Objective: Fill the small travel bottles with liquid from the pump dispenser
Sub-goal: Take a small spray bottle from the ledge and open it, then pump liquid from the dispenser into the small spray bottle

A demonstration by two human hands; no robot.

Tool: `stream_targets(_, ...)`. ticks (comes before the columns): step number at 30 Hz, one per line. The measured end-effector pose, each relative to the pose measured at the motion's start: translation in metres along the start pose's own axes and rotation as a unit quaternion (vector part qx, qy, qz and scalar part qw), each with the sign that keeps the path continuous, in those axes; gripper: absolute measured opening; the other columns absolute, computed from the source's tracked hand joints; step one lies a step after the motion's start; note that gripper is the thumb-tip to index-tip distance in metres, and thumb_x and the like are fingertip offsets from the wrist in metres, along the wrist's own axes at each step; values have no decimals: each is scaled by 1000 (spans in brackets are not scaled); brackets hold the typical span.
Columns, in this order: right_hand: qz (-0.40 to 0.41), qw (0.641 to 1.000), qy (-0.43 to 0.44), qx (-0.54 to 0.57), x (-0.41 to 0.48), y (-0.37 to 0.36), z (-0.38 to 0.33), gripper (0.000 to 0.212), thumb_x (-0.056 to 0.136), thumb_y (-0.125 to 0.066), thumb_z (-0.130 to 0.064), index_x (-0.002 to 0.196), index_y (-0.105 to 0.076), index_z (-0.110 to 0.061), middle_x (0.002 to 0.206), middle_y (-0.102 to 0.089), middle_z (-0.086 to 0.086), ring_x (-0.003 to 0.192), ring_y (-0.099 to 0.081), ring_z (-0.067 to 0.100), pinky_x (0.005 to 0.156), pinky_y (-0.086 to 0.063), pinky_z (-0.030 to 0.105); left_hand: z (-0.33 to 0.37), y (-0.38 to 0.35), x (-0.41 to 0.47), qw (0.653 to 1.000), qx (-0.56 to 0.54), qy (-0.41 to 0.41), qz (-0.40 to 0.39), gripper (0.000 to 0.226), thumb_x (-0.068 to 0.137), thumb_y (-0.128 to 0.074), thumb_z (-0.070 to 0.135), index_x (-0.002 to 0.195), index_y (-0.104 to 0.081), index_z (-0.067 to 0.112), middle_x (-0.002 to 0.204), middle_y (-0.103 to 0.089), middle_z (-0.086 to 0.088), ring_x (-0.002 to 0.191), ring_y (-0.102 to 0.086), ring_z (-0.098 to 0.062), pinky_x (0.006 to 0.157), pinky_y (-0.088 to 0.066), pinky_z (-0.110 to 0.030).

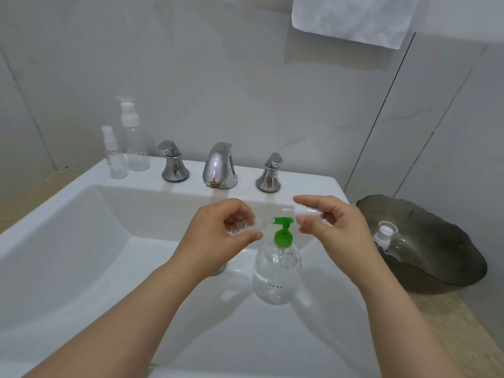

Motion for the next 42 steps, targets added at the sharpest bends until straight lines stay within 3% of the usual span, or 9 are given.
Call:
stream_targets(5, 110, 993, -36, 5, 17, 28, 26, 14, 84, -71, -12, 93, -71, -24, 89, -71, -2, 80, -69, 22, 82, -56, 37, -9, -1, 2, 998, -31, 47, -3, 21, 69, -82, 16, 75, -63, 22, 78, -69, 4, 74, -66, -12, 73, -55, -25)
stream_targets(9, 162, 986, -42, 1, 34, 37, 43, 14, 82, -72, -11, 93, -66, -19, 88, -72, -1, 76, -65, 8, 71, -50, 23, -24, -8, 0, 994, 3, 103, -41, 19, 70, -79, 18, 75, -61, 19, 82, -70, 3, 72, -67, -13, 71, -55, -29)
stream_targets(15, 190, 981, -25, 39, 59, 29, 58, 22, 84, -72, -11, 91, -64, -29, 91, -71, -3, 84, -66, 8, 77, -48, 24, -32, -20, -1, 989, 3, 131, -66, 20, 70, -80, 23, 77, -62, 19, 84, -69, 2, 72, -67, -15, 72, -58, -37)
stream_targets(20, 178, 984, -20, 15, 75, 16, 70, 21, 86, -68, -12, 97, -62, -30, 94, -70, -6, 92, -67, 11, 87, -54, 34, -32, -26, 4, 991, -6, 119, -62, 20, 70, -81, 24, 77, -63, 20, 84, -69, 2, 72, -65, -9, 70, -56, -34)
stream_targets(26, 159, 986, -11, -56, 81, 9, 68, 20, 88, -66, -14, 103, -60, -26, 93, -66, -8, 92, -64, 4, 88, -52, 27, -39, -24, 8, 990, -34, 125, -60, 20, 69, -82, 21, 77, -63, 17, 83, -71, -3, 77, -66, -22, 75, -55, -34)
stream_targets(32, 152, 985, -13, -83, 80, 7, 69, 27, 85, -66, -7, 108, -61, -22, 94, -65, -7, 91, -63, 6, 91, -52, 31, -35, -25, 7, 991, -26, 106, -71, 20, 69, -82, 19, 77, -64, 19, 83, -70, 0, 69, -64, -8, 73, -54, -25)
stream_targets(35, 149, 985, -22, -86, 80, 8, 71, 34, 84, -68, -6, 116, -60, -16, 102, -64, -3, 90, -62, 5, 93, -52, 34, -34, -26, 7, 992, -36, 100, -68, 19, 70, -82, 18, 78, -64, 18, 82, -71, -2, 70, -64, -11, 74, -55, -26)
stream_targets(39, 156, 983, -46, -87, 69, 11, 68, 47, 84, -71, -12, 128, -53, -17, 116, -60, -2, 96, -58, 8, 91, -47, 27, -33, -28, 8, 993, -34, 91, -71, 18, 71, -81, 19, 80, -65, 18, 83, -71, -1, 77, -67, -17, 77, -57, -31)
stream_targets(42, 191, 976, -38, -101, 48, 21, 48, 35, 86, -68, -14, 119, -58, -18, 109, -62, -4, 96, -59, 12, 80, -45, 19, -32, -29, 8, 993, -33, 89, -73, 18, 72, -81, 20, 80, -65, 19, 83, -71, 0, 77, -67, -15, 77, -57, -29)
Point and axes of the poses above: each hand's wrist, its own x-axis towards the middle knuckle, its own y-axis out of the back of the hand, z = x × y, the point moved 7 cm from there along x, towards the middle knuckle
